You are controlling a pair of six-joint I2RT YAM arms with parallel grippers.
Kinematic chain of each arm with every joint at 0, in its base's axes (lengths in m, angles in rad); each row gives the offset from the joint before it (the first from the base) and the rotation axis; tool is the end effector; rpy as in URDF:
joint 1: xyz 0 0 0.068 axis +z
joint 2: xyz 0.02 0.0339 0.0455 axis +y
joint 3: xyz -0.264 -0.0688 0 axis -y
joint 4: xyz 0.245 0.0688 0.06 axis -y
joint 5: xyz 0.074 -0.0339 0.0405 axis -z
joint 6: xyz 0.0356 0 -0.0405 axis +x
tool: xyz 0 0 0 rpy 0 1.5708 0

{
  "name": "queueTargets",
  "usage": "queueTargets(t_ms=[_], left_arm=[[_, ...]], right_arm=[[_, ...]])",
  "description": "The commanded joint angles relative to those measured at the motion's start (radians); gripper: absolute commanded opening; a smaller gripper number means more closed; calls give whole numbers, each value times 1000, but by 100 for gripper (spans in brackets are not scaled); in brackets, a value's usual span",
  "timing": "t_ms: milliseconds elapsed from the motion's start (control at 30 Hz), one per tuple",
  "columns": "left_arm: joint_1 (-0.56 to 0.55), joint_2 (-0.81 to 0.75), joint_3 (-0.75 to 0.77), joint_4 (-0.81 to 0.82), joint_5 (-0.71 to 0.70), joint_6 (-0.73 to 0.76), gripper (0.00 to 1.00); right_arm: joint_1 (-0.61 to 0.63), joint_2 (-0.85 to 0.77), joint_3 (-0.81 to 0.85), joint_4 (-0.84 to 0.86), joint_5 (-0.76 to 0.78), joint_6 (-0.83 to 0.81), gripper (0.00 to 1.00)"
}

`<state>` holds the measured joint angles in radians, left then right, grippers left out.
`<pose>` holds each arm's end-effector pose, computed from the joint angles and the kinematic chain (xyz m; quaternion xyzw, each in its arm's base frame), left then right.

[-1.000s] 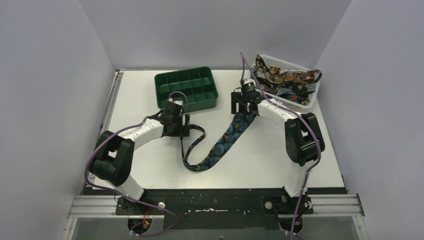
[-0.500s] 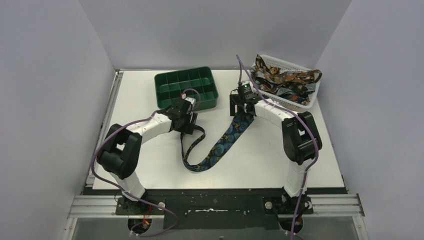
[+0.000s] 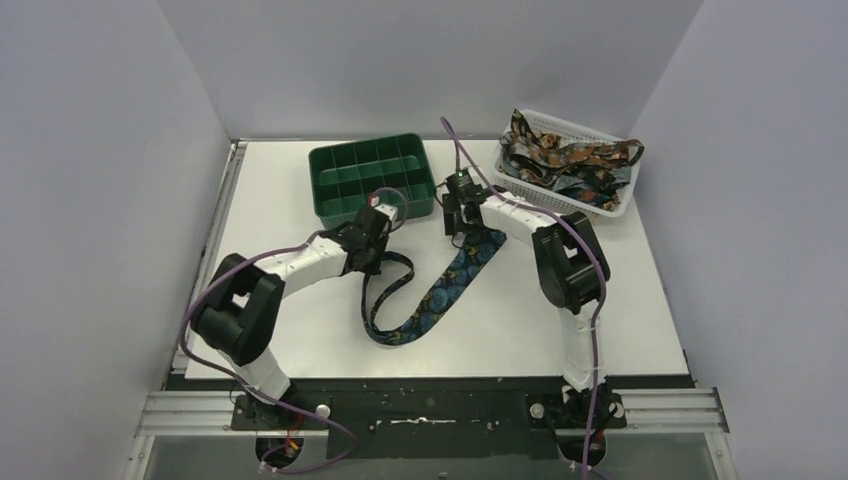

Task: Roll the ties
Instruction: Flatten out the tie at the center of the board.

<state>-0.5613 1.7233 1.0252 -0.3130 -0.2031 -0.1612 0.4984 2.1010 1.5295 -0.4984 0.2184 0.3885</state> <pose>0.2952 -0.1771 0.1707 0.1626 0.9426 -0.0060 0.2915 0.3939 0.2056 0.1638 -0.0259 0.9631 0.0103 0.2678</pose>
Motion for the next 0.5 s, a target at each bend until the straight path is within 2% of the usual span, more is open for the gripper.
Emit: queueTargets(t_ms=[0, 67, 200, 333, 467], left_arm=[[9, -159, -81, 103, -39, -67, 10], [18, -207, -116, 115, -45, -97, 4], [50, -269, -171, 131, -32, -141, 0], [70, -283, -197, 125, -29, -194, 0], [78, -321, -243, 166, 9, -229, 0]], right_arm=[[39, 48, 65, -78, 173, 44, 78], [43, 62, 62, -87, 210, 59, 72], [46, 63, 45, -74, 226, 71, 58], [39, 33, 19, -47, 191, 71, 42], [8, -4, -34, -1, 121, 77, 37]])
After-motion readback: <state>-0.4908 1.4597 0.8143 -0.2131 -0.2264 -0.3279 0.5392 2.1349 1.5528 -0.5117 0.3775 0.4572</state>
